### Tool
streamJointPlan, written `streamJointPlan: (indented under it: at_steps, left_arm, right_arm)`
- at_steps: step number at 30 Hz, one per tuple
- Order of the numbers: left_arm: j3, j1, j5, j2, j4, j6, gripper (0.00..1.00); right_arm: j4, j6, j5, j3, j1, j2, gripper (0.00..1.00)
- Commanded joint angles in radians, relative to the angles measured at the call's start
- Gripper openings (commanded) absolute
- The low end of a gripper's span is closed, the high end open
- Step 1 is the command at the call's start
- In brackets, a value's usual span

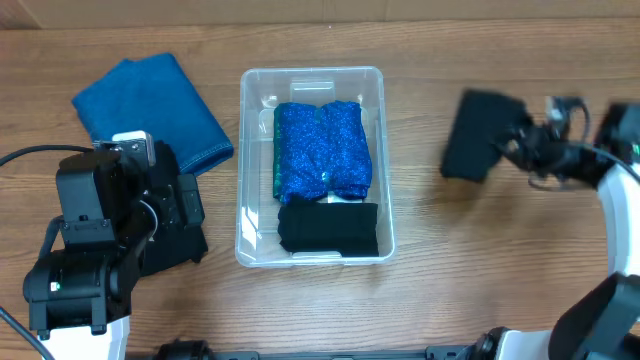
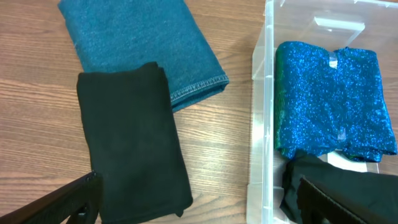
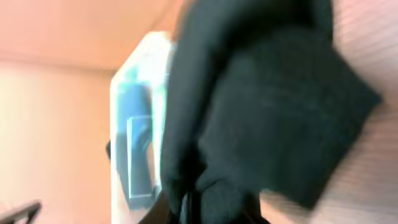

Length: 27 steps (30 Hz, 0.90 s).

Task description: Pack container

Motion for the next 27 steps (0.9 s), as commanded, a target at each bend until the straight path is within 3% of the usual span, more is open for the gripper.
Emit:
streamJointPlan:
  at_steps: [1,3,5,7,11,13,18,24,25,26,27]
  left_arm:
    - [0.018,0.005,-0.006,-0.004,0.000,0.008,1.00]
    - [0.018,0.005,-0.006,-0.005,0.000,0.008,1.00]
    - [0.019,0.005,-0.006,-0.005,-0.003,0.008,1.00]
    - [0.018,0.005,-0.006,-0.005,-0.007,0.008,1.00]
    - [0.018,0.005,-0.006,-0.004,-0.020,0.008,1.00]
    - [0.019,0.005,-0.006,-0.005,-0.021,0.008,1.00]
    - [0.018,0.005,-0.006,-0.005,-0.021,0.008,1.00]
    - [0.019,0.005,-0.006,-0.005,-0.021,0.008,1.00]
    - [0.019,0.005,-0.006,-0.005,-0.021,0.008,1.00]
    - [0.018,0.005,-0.006,-0.005,-0.021,0.008,1.00]
    - [0.018,0.005,-0.006,-0.005,-0.021,0.008,1.00]
  right_arm:
    - [-0.129,-0.196,0.137,0.286,0.250,-0.048,0.04]
    - [-0.249,-0.380,0.278,0.410,0.436,-0.048,0.04]
    - [-0.375,-0.711,0.399,0.463,0.668,-0.048,0.04]
    - [-0.434,-0.949,0.496,0.463,0.849,-0.034,0.04]
    - [-0.421,-1.046,0.649,0.463,1.073,0.066,0.04]
    - [-0.449,-1.126,0.602,0.461,1.089,0.153,0.04]
    - [-0.442,-1.135,0.499,0.459,1.089,0.309,0.04]
    - [-0.452,-1.160,0.467,0.439,1.130,0.327,0.04]
    - [-0.452,-1.158,0.474,0.431,1.138,0.333,0.11]
    - [-0.448,-1.147,0.478,0.431,1.142,0.341,0.99]
    - [-0.442,-1.147,0.478,0.431,1.142,0.342,1.00]
